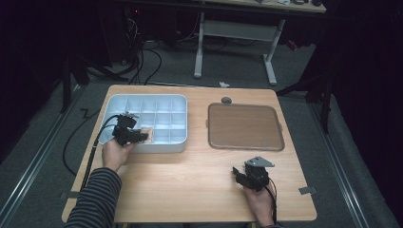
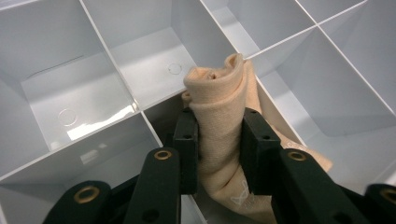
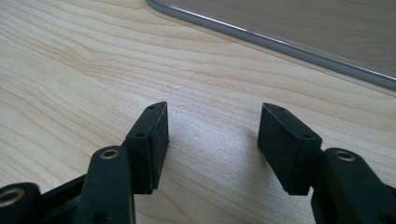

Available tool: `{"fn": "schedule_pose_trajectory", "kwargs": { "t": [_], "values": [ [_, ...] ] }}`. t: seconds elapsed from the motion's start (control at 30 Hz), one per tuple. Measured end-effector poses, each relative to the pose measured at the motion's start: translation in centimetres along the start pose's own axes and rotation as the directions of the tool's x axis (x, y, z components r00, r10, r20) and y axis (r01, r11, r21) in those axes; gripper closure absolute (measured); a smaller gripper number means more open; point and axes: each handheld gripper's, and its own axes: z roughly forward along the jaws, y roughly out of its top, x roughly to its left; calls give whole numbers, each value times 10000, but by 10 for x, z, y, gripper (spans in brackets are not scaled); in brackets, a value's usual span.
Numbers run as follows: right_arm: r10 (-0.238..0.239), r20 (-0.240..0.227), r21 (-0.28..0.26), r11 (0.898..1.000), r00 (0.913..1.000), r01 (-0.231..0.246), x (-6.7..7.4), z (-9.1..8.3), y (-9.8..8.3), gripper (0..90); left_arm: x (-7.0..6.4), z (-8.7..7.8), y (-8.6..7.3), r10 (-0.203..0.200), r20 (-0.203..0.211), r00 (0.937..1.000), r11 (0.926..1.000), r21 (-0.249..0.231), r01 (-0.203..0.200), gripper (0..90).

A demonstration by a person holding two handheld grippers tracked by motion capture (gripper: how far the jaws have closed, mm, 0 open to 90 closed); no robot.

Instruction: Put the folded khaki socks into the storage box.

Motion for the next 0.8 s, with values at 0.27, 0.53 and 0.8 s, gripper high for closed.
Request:
{"fn": "schedule_pose_trajectory", "kwargs": {
  "t": [0.27,0.53,0.8],
  "values": [
    [2,4,0,10000,10000,-2,0,0,0,435,-3,5,2,379,-176,9991,9985,404,-372,708],
    [0,-2,-1,10000,10000,0,0,0,0,434,-3,4,2,159,-26,9999,9995,278,-159,678],
    [-4,-2,1,10000,10000,4,0,0,0,434,-4,-7,2,38,-2,10000,10000,-25,-38,613]
  ]
}}
